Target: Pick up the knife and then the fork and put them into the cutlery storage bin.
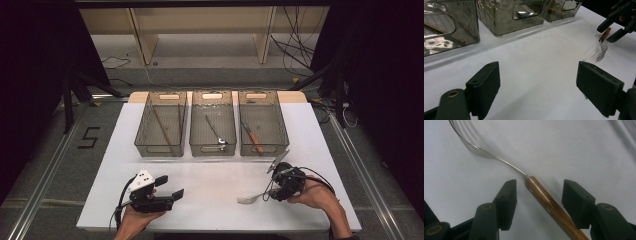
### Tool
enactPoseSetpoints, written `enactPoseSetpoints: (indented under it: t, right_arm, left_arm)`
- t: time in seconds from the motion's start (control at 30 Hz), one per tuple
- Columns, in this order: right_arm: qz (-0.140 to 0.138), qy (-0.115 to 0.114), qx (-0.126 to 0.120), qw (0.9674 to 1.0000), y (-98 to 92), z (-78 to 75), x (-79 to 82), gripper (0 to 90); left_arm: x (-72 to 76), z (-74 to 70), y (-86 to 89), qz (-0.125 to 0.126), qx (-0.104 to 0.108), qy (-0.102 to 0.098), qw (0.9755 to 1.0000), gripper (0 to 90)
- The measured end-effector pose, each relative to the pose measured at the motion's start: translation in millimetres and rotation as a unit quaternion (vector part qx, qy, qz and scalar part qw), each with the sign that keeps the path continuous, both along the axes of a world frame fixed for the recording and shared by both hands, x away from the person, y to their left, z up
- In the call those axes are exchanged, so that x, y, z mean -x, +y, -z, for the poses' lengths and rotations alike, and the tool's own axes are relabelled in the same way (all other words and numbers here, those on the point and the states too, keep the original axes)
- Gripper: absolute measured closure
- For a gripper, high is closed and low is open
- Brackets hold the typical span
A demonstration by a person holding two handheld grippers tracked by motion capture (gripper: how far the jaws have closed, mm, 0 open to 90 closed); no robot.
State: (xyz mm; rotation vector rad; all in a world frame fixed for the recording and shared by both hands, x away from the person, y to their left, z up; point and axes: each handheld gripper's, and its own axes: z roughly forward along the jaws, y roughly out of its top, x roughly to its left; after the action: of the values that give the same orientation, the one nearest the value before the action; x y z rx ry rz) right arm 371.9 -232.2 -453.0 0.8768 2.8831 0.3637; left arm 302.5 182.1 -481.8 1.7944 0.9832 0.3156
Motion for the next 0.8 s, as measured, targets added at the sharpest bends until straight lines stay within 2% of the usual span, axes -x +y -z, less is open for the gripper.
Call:
enactPoseSetpoints:
  t: [0.1,0.47,0.8]
  right_arm:
    - [-0.009,-0.001,0.005,1.0,0.8,1.5,-0.6,49.7]
    - [-0.006,0.005,0.03,0.9995,4.6,6.0,-2.1,57.9]
    - [-0.037,0.005,0.049,0.9981,9.9,6.0,0.0,66.5]
  left_arm:
    - [0.1,0.0,-0.4,0.0,0.0,0.0,1.0,18.9]
    - [0.0,0.2,-0.6,0.001,-0.001,0.0,1.0,18.9]
    - [0.0,0.1,-0.5,0.001,0.0,0.0,1.0,18.9]
